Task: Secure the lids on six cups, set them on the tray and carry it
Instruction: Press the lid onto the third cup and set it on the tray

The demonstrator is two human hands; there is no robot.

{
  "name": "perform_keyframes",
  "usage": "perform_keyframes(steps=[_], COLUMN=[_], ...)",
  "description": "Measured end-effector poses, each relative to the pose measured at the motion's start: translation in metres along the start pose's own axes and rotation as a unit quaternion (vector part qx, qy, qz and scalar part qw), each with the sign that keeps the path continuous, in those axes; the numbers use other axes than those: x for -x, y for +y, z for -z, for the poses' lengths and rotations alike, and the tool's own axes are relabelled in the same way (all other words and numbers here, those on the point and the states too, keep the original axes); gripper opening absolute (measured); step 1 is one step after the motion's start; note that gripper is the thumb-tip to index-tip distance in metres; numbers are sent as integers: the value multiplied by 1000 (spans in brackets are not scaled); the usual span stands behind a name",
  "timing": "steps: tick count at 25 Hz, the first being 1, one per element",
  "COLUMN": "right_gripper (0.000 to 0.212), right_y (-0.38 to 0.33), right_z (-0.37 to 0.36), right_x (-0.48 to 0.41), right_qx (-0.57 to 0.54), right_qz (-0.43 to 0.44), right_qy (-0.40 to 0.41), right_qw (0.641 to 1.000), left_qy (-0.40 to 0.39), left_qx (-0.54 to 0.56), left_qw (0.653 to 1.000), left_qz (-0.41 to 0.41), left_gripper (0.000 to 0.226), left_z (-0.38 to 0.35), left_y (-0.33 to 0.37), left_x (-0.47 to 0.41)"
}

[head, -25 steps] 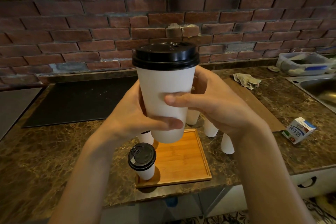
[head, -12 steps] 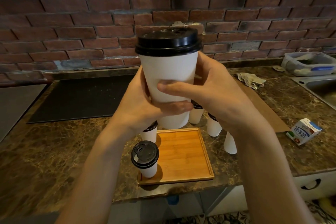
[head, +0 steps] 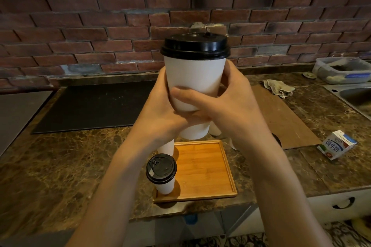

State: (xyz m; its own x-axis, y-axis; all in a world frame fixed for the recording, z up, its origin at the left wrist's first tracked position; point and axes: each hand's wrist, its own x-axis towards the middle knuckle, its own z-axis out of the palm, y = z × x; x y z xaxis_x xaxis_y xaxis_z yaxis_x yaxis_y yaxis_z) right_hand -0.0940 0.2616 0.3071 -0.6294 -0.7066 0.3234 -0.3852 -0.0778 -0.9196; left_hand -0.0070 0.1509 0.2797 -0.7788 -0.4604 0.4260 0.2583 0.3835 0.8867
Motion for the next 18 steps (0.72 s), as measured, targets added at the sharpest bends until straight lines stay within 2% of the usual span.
perform_keyframes(steps=[4, 7, 12, 18], right_gripper=[72, 74, 64, 56], right_y=[-4, -8, -10, -2], right_z=[8, 14, 22, 28], right_x=[-1, -3, -4, -2], right_qx=[-33, -45, -73, -110], right_qz=[-4, -1, -1, -14], right_qy=[-23, -51, -113, -178], right_qw=[999, 998, 991, 978], left_qy=[-23, -52, -95, -148], left_qx=[22, 62, 77, 71], left_qw=[999, 996, 992, 985], left_qz=[18, 23, 22, 49], left_gripper=[85, 72, 69, 86], left_z=[9, 15, 17, 19], left_y=[-2, -2, 4, 7], left_x=[0, 1, 1, 3])
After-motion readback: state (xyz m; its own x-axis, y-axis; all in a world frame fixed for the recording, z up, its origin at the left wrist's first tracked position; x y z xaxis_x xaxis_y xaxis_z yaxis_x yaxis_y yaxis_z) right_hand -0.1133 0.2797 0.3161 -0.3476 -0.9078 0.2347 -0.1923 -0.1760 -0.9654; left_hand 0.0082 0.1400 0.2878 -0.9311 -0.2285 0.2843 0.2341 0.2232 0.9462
